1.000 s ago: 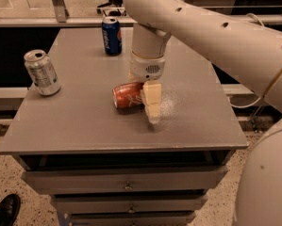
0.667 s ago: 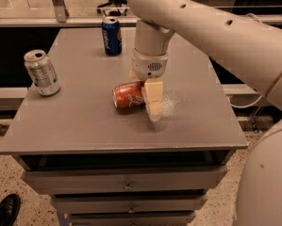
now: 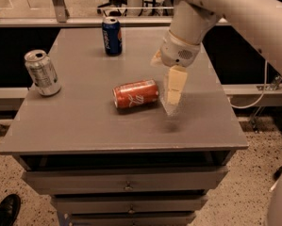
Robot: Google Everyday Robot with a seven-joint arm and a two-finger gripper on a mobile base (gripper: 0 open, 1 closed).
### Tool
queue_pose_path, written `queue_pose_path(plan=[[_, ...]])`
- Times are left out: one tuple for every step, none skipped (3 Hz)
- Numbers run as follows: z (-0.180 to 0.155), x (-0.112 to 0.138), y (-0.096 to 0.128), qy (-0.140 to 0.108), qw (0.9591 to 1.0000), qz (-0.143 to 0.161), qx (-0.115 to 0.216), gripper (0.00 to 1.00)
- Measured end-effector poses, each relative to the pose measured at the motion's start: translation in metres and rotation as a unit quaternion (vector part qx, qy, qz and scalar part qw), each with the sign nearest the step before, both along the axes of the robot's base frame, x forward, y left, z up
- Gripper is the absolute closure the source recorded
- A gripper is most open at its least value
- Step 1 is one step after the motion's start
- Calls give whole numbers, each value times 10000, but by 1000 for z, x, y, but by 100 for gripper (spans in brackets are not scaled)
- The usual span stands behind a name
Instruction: Knock coke can over
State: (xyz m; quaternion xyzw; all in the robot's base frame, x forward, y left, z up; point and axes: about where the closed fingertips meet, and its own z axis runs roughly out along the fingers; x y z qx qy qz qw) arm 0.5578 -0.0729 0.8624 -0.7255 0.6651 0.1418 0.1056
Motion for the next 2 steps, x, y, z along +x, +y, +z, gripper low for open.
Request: queue_pose_path(plan=[[24, 4, -43, 46, 9942, -655, 849, 0], [43, -1, -75, 107, 9812, -1113, 1573, 0]])
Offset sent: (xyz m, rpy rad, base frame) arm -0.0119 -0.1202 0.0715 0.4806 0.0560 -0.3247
